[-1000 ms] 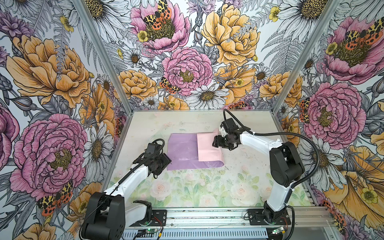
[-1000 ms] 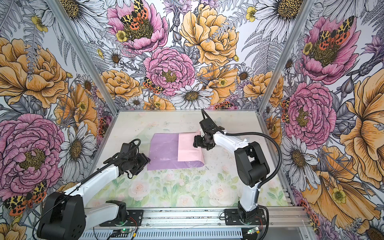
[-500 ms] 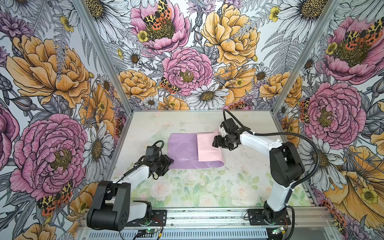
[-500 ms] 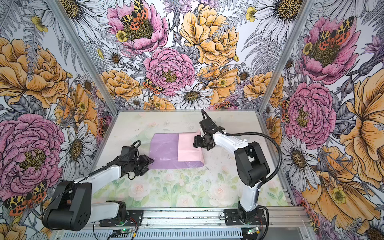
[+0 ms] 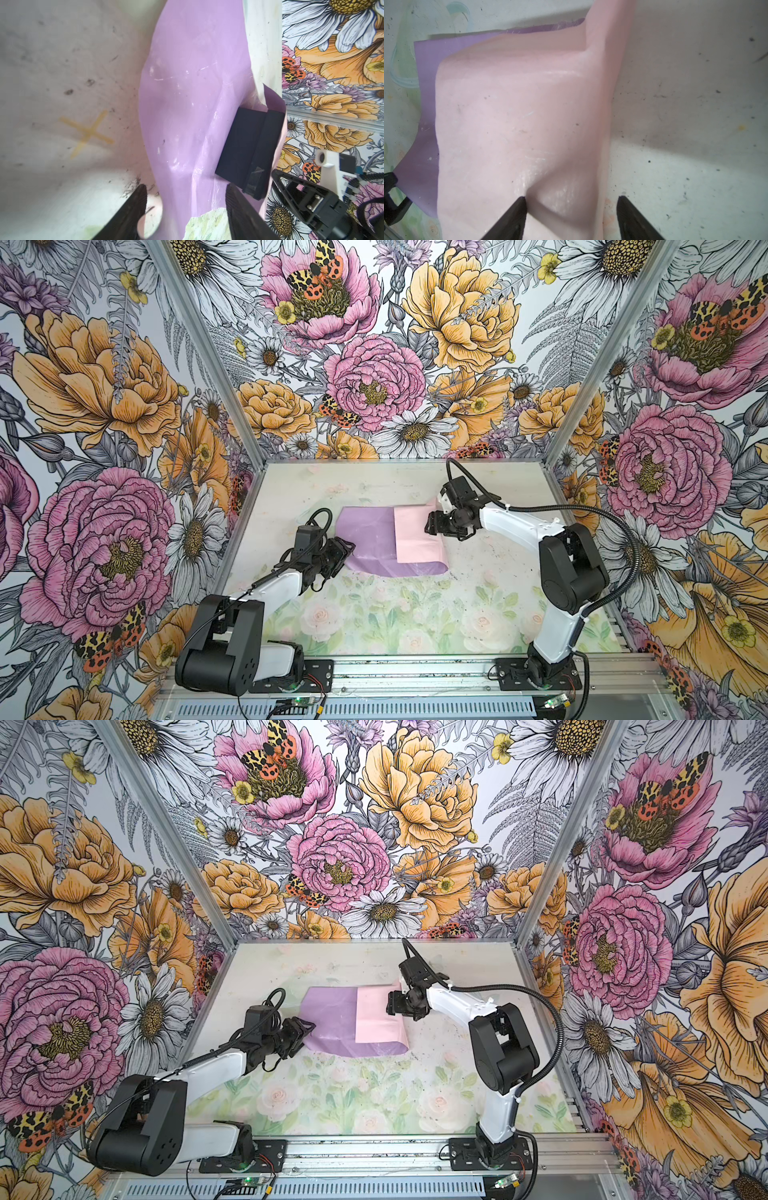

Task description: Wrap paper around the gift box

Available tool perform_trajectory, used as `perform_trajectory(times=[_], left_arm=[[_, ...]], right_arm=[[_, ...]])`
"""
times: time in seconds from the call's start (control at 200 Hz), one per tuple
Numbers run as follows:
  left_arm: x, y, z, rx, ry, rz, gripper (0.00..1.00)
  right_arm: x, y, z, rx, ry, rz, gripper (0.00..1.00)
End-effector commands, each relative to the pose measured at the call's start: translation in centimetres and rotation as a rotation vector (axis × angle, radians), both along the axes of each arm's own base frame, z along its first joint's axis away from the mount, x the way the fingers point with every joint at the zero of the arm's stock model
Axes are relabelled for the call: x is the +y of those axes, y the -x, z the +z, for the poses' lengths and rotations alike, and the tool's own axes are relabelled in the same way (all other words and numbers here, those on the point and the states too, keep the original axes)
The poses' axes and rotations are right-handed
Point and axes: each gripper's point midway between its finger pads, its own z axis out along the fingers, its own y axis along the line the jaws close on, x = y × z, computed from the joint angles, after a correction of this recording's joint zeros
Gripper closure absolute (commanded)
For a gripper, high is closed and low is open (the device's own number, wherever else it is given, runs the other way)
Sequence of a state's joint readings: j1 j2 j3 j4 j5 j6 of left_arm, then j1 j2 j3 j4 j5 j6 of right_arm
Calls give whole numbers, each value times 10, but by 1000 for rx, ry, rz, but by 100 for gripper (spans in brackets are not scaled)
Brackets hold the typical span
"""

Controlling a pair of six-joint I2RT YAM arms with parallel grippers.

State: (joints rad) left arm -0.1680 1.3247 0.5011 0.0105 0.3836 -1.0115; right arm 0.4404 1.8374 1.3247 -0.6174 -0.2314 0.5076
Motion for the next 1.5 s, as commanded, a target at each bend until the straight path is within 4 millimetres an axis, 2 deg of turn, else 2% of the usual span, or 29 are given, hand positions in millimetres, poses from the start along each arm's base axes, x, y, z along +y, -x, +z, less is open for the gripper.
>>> perform_trajectory(times=[0.0, 0.185, 0.275, 0.35, 0.44, 0.515, 0.625, 0.695, 0.776, 0.896, 1.056, 1.201, 1.321, 1.496], left_arm=[[-5, -16, 19, -101, -2, -23, 40], [-15, -15, 32, -173, 13, -63, 40], [-13, -14, 26, -149, 3, -55, 42], [-10, -9, 17, -109, -20, -47, 52], [-3, -2, 12, -76, -60, -25, 71], [1, 3, 15, -80, -96, -23, 83], [0, 3, 30, -132, -134, -47, 100], [-6, 1, 45, -188, -139, -91, 100], [-21, -1, 66, -271, -157, -167, 100], [-55, 0, 95, -383, -189, -330, 100], [-104, 8, 117, -479, -209, -530, 100], [-146, 18, 121, -517, -187, -697, 100], [-175, 25, 114, -510, -153, -811, 100], [-201, 23, 100, -458, -169, -890, 100]], right_arm=[[-7, 14, -8, 27, 56, 16, 30], [-7, 15, -9, 30, 57, 16, 30], [-6, 15, -9, 29, 57, 19, 30], [-7, 16, -9, 29, 59, 19, 30], [-8, 17, -10, 32, 65, 18, 30], [-8, 17, -12, 36, 66, 18, 30], [-8, 18, -13, 42, 62, 18, 30], [-6, 17, -12, 41, 55, 22, 30], [-4, 16, -12, 40, 41, 22, 30], [-3, 16, -12, 45, 31, 21, 30], [0, 16, -12, 47, 15, 20, 31], [0, 16, -12, 47, 4, 15, 31], [2, 14, -10, 41, -12, 14, 31], [3, 11, -3, 23, -40, 7, 31]])
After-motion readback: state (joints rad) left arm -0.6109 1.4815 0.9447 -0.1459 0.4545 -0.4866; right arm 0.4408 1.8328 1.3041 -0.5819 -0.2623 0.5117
